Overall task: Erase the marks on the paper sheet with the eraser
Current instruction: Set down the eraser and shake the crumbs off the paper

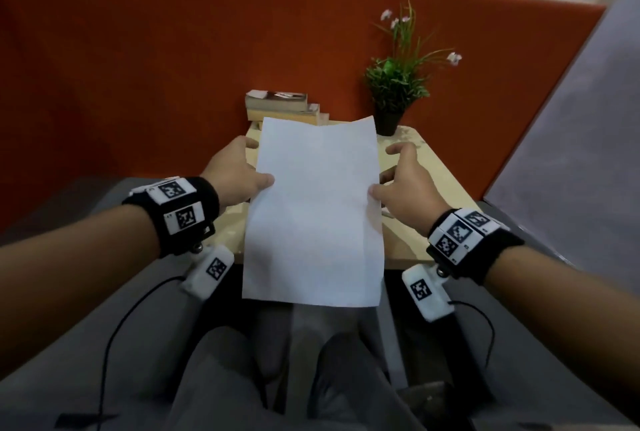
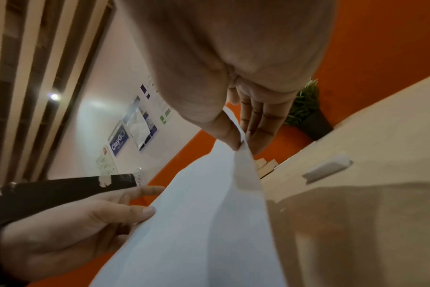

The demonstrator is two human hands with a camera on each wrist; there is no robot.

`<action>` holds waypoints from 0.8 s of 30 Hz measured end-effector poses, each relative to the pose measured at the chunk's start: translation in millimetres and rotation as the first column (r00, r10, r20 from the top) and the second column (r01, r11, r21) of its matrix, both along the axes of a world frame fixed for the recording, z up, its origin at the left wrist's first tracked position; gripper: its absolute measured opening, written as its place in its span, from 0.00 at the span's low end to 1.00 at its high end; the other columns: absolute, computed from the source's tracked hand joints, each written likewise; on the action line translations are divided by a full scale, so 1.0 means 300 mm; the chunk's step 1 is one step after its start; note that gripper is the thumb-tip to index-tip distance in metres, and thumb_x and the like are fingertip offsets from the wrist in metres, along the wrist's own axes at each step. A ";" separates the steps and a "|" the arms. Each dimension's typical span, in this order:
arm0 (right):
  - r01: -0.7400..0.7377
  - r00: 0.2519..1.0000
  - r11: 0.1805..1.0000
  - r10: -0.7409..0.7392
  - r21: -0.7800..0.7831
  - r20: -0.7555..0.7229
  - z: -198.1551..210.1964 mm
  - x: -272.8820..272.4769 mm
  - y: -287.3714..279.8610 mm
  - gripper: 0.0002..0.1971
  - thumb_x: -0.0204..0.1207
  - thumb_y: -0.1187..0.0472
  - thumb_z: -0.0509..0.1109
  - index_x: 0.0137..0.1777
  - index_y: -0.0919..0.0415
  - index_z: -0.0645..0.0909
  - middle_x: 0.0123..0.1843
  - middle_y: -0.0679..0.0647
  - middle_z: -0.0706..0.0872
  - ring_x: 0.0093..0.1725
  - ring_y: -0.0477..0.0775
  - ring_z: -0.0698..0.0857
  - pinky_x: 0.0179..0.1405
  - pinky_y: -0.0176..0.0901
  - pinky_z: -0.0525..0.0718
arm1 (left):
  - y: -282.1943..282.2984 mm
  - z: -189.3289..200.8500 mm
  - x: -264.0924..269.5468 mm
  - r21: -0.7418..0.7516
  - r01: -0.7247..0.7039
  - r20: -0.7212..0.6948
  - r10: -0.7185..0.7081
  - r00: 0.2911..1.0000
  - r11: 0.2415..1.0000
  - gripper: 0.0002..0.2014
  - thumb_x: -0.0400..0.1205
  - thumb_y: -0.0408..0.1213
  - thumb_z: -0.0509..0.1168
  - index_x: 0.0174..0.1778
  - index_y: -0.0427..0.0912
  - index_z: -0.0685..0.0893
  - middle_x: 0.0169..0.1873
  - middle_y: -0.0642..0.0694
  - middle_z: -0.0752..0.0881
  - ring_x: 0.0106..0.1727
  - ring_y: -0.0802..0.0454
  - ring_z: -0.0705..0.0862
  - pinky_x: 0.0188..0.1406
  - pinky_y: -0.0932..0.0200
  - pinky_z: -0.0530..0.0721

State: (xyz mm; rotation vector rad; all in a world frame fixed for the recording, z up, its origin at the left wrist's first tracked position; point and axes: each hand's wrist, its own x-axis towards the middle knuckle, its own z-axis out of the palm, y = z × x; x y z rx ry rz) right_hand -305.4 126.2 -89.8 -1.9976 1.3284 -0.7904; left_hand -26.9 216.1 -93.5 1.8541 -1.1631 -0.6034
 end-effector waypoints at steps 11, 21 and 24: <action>0.027 0.916 0.998 -0.045 -0.050 -0.400 -0.049 0.116 -0.228 0.16 0.81 0.75 0.65 0.57 0.59 0.91 0.64 0.60 0.91 0.59 0.60 0.88 0.51 0.44 0.83 | -0.137 0.015 0.014 0.571 0.166 0.435 -0.468 0.770 0.804 0.49 0.72 0.68 0.78 0.88 0.55 0.69 0.84 0.45 0.67 0.84 0.37 0.65 0.79 0.38 0.70; -0.086 0.768 0.993 0.117 0.080 -0.630 -0.077 0.121 -0.318 0.18 0.80 0.61 0.80 0.68 0.68 0.91 0.65 0.62 0.94 0.60 0.64 0.91 0.50 0.48 0.88 | -0.195 -0.024 0.009 0.669 0.084 0.526 -0.550 0.648 0.739 0.46 0.73 0.68 0.76 0.86 0.57 0.72 0.78 0.53 0.81 0.78 0.43 0.74 0.72 0.35 0.68; -0.141 0.705 0.986 0.162 0.088 -0.691 -0.081 0.119 -0.334 0.20 0.81 0.59 0.77 0.68 0.70 0.90 0.67 0.65 0.93 0.66 0.67 0.90 0.63 0.58 0.92 | -0.199 -0.023 0.007 0.675 0.088 0.540 -0.571 0.618 0.733 0.44 0.74 0.69 0.74 0.86 0.56 0.73 0.76 0.52 0.82 0.76 0.43 0.75 0.70 0.36 0.69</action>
